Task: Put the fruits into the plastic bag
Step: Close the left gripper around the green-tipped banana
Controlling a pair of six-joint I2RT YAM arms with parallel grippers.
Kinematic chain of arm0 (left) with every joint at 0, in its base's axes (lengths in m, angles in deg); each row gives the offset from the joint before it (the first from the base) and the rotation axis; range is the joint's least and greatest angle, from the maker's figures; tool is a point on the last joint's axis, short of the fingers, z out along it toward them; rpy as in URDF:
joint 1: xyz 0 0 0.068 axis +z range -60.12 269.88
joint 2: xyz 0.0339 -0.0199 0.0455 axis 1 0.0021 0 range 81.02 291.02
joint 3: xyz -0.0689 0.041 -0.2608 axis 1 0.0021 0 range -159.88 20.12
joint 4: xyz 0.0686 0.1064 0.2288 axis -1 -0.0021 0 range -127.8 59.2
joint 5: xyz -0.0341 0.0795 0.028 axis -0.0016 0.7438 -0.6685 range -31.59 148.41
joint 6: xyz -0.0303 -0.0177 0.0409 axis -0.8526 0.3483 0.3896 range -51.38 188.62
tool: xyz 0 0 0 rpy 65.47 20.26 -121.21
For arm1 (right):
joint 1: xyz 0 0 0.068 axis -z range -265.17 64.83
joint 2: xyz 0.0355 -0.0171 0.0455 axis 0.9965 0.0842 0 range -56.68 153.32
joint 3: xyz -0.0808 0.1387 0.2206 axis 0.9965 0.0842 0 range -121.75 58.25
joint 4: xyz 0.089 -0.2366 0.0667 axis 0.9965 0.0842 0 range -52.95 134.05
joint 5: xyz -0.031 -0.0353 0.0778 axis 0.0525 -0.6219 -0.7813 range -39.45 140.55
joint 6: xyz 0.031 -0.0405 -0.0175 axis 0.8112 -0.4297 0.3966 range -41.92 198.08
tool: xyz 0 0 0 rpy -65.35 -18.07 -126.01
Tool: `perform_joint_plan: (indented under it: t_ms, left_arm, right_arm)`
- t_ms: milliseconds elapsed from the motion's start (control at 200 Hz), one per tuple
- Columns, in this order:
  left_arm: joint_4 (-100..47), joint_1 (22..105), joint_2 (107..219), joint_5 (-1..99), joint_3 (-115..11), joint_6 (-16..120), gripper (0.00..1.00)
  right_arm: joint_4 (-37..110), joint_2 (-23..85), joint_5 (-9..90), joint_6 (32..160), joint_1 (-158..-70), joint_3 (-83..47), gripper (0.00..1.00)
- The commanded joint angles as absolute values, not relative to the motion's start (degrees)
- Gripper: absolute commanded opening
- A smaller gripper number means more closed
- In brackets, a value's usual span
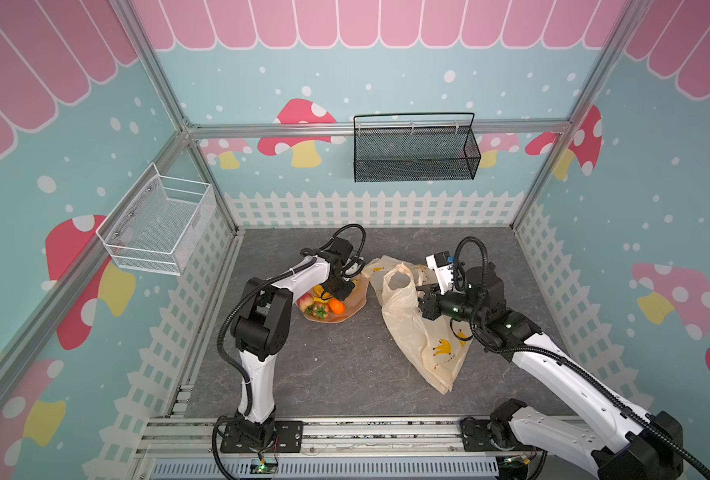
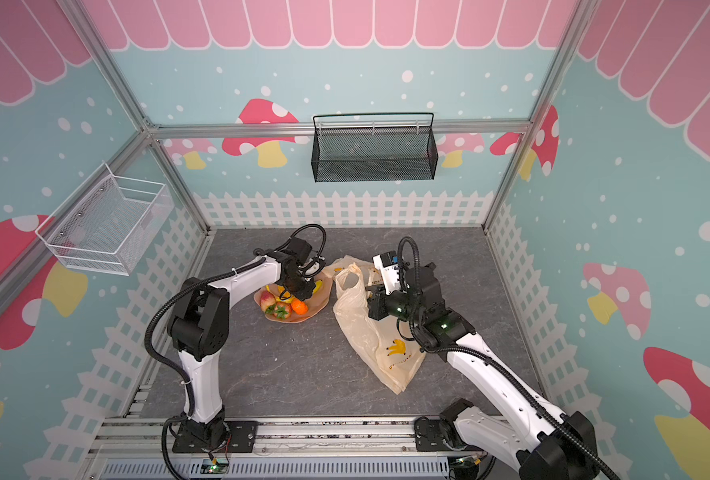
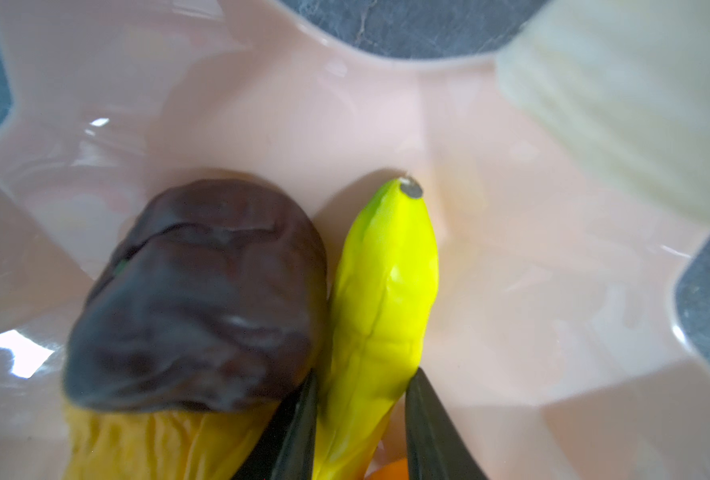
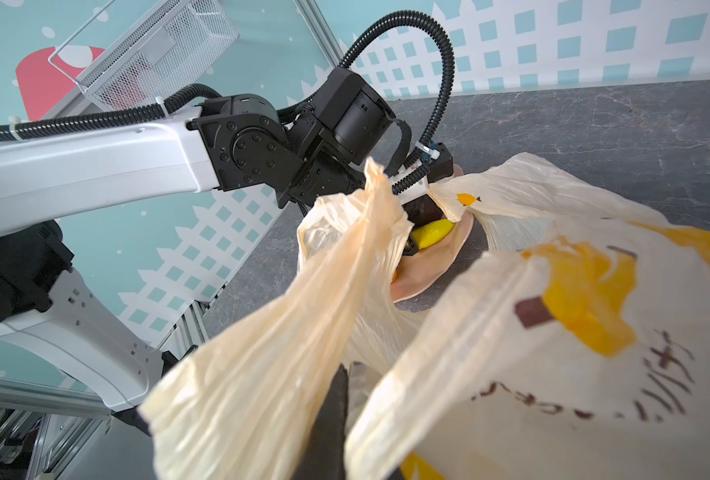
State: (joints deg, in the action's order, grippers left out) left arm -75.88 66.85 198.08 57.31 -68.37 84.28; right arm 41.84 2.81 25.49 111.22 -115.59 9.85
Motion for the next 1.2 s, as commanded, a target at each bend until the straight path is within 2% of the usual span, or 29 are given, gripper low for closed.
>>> perform_joint_plan:
  t_ms: [0,525,1191]
  left_arm:
    - [-78.1,66.7,197.5,56.9,-70.0,85.4,0.34]
    - [-79.5,64.9,196.2,57.1,-72.1,85.6,0.24]
    - [-80.5,64.8,192.1,59.3,-75.3,85.2,0.22]
  right_arm:
    - [41.6,1.9,25.6,111.5,-115.8,10.4,0.0]
    - [41.4,2.0,25.6,111.6,-115.8,10.6,0.0]
    - [41.4,1.9,25.6,111.5,-115.8,10.5,0.0]
